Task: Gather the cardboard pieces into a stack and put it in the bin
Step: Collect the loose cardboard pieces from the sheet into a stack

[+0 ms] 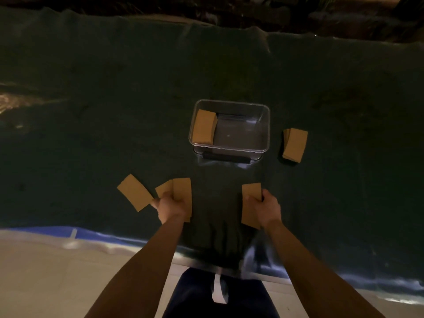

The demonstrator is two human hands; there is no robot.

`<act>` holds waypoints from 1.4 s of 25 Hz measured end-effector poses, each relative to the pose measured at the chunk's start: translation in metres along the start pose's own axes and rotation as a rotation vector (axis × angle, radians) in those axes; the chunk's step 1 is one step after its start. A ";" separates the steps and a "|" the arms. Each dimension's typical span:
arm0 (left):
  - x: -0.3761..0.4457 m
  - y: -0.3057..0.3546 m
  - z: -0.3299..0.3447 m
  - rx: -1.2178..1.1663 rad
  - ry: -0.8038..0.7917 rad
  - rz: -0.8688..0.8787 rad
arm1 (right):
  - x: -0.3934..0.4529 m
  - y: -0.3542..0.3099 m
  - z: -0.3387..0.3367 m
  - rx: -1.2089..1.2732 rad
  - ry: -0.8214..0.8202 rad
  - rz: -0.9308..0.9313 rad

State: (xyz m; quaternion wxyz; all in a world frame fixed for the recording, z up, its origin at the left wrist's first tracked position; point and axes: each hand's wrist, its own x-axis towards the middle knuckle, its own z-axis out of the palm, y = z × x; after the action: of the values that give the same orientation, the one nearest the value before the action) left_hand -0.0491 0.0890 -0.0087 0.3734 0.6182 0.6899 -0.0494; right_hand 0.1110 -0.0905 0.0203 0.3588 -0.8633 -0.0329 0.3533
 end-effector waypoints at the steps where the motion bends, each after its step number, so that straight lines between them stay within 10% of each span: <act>1: 0.000 -0.001 0.001 -0.034 0.008 -0.017 | -0.001 -0.001 0.000 0.005 0.001 -0.003; 15: -0.005 0.020 -0.003 -0.083 0.033 0.037 | -0.006 0.008 -0.026 0.072 0.000 0.004; 22: -0.081 0.054 0.039 -0.721 -0.559 0.085 | -0.021 -0.010 -0.030 0.525 -0.334 0.191; 27: -0.117 0.067 0.059 -0.850 -0.671 0.119 | -0.024 -0.011 -0.042 0.638 -0.402 0.256; 35: -0.147 0.078 0.066 -0.512 -0.582 0.340 | -0.041 -0.017 -0.045 0.963 -0.471 0.346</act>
State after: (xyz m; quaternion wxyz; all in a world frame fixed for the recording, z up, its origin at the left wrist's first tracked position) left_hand 0.0436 -0.0478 0.0595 0.6972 0.5707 0.4337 0.0134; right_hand 0.1125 -0.1174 0.0772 0.6320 -0.4927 0.1952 0.5654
